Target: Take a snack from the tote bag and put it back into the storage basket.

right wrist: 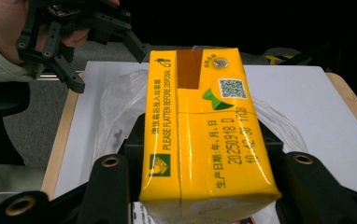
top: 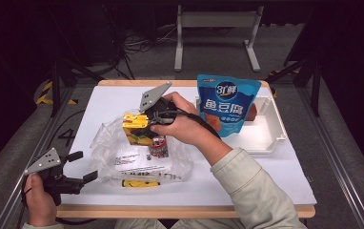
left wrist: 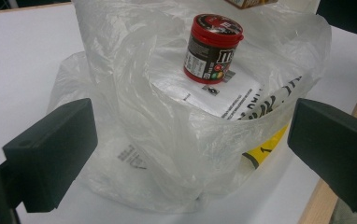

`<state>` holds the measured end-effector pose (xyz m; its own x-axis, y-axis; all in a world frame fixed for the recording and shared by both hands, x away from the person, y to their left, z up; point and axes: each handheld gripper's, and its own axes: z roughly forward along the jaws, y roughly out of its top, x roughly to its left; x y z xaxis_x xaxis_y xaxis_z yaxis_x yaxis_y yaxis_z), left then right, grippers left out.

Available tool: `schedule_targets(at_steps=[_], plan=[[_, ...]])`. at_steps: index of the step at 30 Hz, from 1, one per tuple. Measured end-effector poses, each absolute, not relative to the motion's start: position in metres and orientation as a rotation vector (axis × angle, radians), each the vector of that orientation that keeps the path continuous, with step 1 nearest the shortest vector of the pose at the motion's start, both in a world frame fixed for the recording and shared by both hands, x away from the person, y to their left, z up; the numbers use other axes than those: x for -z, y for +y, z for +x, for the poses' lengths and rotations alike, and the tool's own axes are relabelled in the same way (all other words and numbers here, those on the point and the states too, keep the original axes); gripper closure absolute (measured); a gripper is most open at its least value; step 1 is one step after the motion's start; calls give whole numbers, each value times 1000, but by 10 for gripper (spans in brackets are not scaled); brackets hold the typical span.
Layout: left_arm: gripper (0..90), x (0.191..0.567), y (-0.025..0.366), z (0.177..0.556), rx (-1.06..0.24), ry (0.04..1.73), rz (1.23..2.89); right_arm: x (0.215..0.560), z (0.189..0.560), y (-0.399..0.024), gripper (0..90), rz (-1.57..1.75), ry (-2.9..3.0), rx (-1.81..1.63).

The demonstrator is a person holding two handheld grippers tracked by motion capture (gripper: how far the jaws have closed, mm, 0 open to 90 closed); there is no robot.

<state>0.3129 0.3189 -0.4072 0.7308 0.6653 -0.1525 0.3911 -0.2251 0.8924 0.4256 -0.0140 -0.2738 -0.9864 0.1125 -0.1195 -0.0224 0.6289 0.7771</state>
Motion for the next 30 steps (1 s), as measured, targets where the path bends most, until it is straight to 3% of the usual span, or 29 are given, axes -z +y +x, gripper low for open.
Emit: schedule_targets(at_steps=[30], plan=[[22,407,318,314,-318,819,1854,252,426,-95,541,168,2653,-1245]])
